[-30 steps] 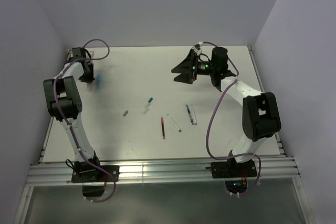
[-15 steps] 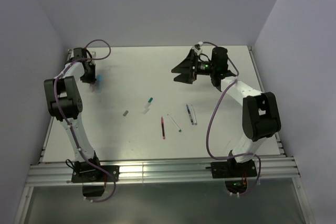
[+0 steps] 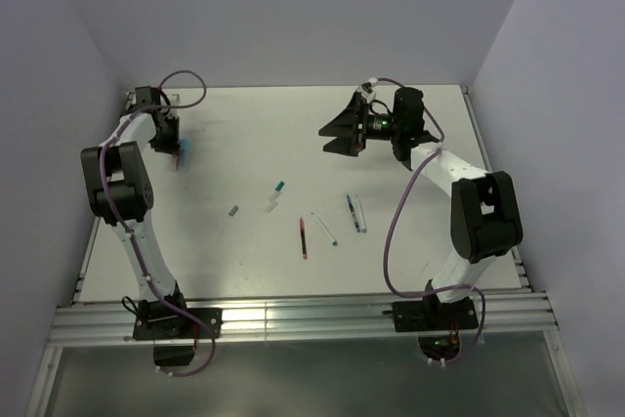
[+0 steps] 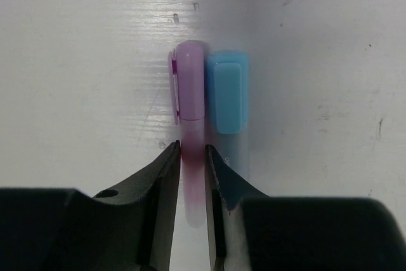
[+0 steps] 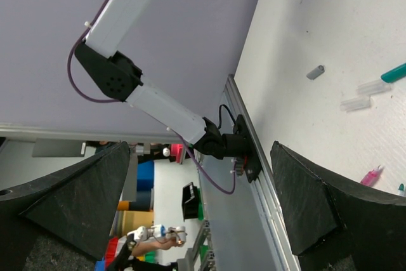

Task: Insert the pens into the pen caps
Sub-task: Place the pen at the center of the board, then pick up the pen from the center of the board.

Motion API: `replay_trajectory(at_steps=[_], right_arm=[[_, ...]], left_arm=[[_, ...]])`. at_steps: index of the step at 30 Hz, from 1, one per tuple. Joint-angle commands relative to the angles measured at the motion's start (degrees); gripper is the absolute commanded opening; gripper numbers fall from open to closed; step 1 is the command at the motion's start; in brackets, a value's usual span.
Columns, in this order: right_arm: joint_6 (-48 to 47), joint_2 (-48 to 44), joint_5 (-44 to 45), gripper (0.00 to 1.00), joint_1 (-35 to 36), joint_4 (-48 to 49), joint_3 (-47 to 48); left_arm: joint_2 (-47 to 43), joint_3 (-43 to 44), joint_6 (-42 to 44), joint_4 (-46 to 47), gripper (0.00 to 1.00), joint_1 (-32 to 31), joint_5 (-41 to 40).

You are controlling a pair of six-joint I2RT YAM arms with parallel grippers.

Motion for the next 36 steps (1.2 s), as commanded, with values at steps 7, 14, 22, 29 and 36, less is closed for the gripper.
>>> replay_trajectory(at_steps=[7,14,22,29,36], right_arm=[[-1.11,-1.37,-1.42,1.0,0.1,0.59,2.54],[-2.51,-1.72,-0.9,1.0,0.19,-0.89,2.54],[-38.81,-5.05,15.62,1.0,4.92,-40.36,14.68],[-59.26,-6.02,31.69,0.86,8.26,-60.9,16.08],[-65.62,-5.24,48.84,0.64,16.79,-64.36,8.26]], left_arm=[[-7.51,1.03,-0.88,-0.61,0.29,-0.14,5.43],[-19.27,1.03,2.98,-2.63,0.5,-0.4,16.42],[-33.17,-7.91,2.9,0.7,0.65,-2.16,26.63],[-42.4,-15.92,2.9,1.67,0.64,-5.76,23.82],[-44.7,-21.03,-4.57,5.54,0.61,-6.11,22.24]])
